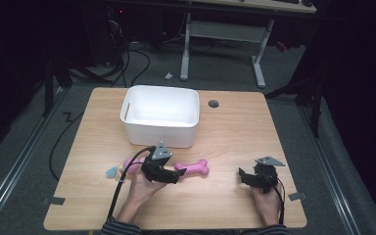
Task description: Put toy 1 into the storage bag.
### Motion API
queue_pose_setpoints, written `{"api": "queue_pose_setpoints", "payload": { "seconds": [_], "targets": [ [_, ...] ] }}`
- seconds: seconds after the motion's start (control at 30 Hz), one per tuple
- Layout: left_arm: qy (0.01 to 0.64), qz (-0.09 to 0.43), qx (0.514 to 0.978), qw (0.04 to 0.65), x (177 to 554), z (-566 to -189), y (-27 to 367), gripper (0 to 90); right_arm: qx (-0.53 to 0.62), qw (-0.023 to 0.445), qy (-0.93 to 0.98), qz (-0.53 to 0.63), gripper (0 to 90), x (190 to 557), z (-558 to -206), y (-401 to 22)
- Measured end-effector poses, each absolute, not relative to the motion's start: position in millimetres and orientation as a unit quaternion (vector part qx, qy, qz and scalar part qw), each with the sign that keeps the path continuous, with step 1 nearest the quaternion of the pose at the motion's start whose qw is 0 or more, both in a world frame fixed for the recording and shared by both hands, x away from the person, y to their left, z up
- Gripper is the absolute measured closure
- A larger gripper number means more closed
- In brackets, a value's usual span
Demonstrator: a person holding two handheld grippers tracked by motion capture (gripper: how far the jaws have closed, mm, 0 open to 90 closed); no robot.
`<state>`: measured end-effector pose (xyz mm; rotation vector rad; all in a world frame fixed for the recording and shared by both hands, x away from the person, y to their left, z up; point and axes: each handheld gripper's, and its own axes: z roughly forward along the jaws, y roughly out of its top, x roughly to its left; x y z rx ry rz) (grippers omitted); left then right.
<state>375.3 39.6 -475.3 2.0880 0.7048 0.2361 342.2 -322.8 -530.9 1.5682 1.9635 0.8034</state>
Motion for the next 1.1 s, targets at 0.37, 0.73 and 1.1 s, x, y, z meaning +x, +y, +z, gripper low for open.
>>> {"api": "queue_pose_setpoints", "payload": {
  "seconds": [0.37,0.73,1.1],
  "targets": [
    [0.250,0.085,0.872,0.413,384.1,-482.2,6.2,27.8,0.575,0.249,0.721,0.295,19.6,342.2,-530.9,-322.7],
    [0.229,0.095,0.897,0.365,392.1,-500.3,-9.1,30.8,0.575,0.249,0.722,0.295,19.7,342.2,-530.9,-322.7],
    [0.208,0.103,0.912,0.339,397.4,-506.0,-21.8,38.8,0.574,0.248,0.723,0.296,19.7,342.0,-530.9,-322.4]
  ]
}}
